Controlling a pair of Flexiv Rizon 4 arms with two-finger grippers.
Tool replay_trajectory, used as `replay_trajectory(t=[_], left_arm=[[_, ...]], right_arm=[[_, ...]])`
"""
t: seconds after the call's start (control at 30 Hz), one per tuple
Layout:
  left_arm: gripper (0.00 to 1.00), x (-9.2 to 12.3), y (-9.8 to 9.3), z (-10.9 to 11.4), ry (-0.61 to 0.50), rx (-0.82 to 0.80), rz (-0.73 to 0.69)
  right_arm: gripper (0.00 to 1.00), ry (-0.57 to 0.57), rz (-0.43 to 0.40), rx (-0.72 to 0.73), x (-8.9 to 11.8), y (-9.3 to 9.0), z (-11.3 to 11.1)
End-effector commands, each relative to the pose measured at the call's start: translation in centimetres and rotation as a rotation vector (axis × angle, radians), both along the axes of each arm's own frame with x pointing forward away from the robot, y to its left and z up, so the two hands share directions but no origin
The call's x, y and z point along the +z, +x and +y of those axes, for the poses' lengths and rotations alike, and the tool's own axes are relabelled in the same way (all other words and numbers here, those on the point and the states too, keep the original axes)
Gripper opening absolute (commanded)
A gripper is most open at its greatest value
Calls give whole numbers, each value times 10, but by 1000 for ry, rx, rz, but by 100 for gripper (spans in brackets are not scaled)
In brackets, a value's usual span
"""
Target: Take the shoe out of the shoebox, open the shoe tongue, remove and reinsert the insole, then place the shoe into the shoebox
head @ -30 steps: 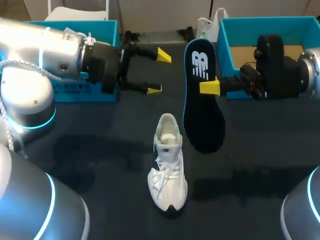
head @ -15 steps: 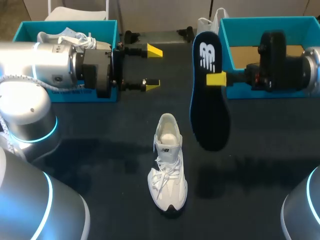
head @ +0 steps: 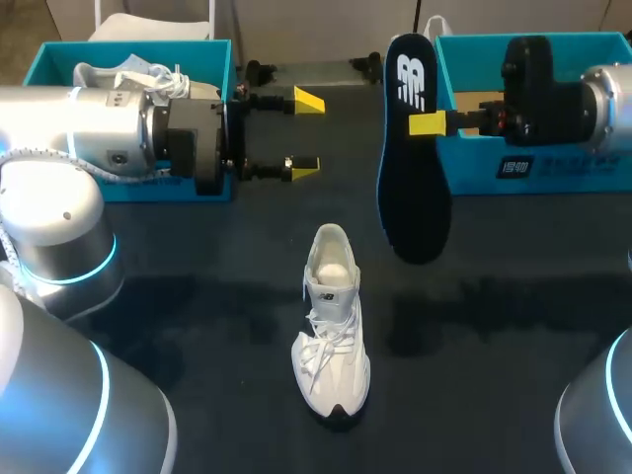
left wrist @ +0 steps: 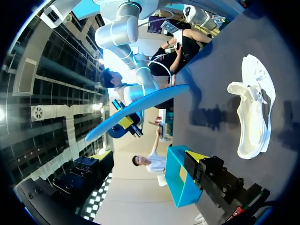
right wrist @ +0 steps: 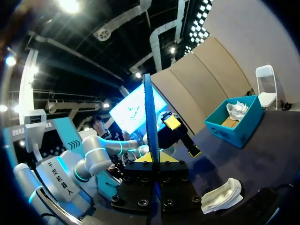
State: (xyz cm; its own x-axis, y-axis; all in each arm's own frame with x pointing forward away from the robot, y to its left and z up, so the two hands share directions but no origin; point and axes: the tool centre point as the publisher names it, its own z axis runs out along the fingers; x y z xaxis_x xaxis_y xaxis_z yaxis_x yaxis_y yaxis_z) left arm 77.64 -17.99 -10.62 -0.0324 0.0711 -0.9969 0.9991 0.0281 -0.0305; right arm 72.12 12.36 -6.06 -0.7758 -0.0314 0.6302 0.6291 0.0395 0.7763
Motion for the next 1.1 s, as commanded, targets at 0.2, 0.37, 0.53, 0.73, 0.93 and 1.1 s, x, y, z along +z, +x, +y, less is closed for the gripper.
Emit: replay_trajectory(t=[0.2,0.37,0.53,0.73,0.93,1.1], left_arm=[[100,0,0,-2,0,1,-1],[100,0,0,-2,0,1,-1],[100,0,0,-2,0,1,-1],[100,0,0,-2,0,1,-1],[100,0,0,-2,0,1,-1],[100,0,0,-2,0,1,-1]], right_arm=[[0,21,116,-1,-3,36,1],[0,33,259,28,-14,63,0],[0,33,398,31,-26,77,1],[0,33,398,31,-26,77,1],[0,33,398,31,-26,77,1],[0,41,481,-15,-29,85,3]])
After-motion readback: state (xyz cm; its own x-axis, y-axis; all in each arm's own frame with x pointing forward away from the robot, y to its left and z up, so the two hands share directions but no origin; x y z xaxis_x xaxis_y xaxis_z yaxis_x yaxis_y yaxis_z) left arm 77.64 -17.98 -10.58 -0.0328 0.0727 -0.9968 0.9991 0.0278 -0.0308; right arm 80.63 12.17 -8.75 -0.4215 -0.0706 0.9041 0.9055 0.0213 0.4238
